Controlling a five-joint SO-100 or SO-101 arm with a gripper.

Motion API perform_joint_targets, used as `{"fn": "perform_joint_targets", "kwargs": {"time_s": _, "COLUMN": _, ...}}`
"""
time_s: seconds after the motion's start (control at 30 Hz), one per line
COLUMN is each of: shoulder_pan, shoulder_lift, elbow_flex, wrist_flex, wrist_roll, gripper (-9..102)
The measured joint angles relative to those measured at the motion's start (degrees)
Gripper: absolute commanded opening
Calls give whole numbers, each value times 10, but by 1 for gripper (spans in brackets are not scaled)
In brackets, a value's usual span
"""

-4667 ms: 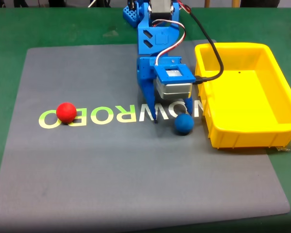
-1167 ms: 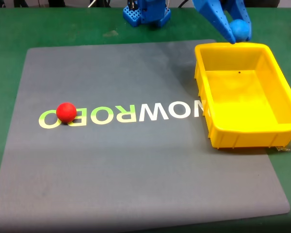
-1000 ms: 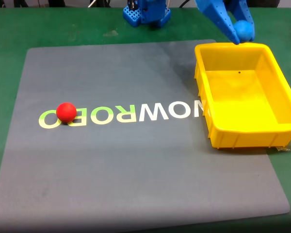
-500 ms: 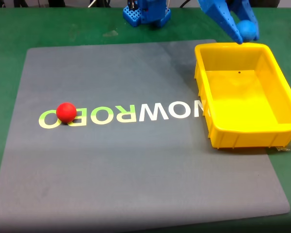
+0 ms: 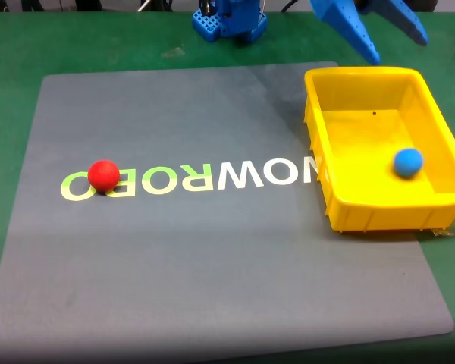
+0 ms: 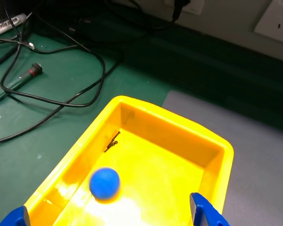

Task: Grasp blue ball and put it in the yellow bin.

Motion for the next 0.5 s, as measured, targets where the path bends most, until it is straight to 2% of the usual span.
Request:
{"fn": "perform_joint_targets", "kwargs": {"time_s": 0.1, "shoulder_pan": 4, "shoulder_lift": 30, "elbow_flex": 25, "wrist_flex": 0, "wrist_roll": -4, "gripper": 32}}
{"fn": "perform_joint_targets", "kwargs": {"time_s": 0.23, "shoulder_pan": 19, "shoulder_lift": 114, "elbow_flex": 85, "wrist_flex": 18, "wrist_roll": -31, "gripper": 2}}
{"fn": "perform_joint_targets", "kwargs": {"time_s": 0.37, "shoulder_pan": 62, "shoulder_lift": 222, "elbow_flex": 151, "wrist_flex": 80, "wrist_roll": -33, "gripper": 0}}
{"fn": "perform_joint_targets", "kwargs": {"time_s": 0.5, "shoulder_pan": 106, "shoulder_lift": 323, "elbow_flex": 271, "wrist_flex": 90, "wrist_roll": -54, "gripper": 0}}
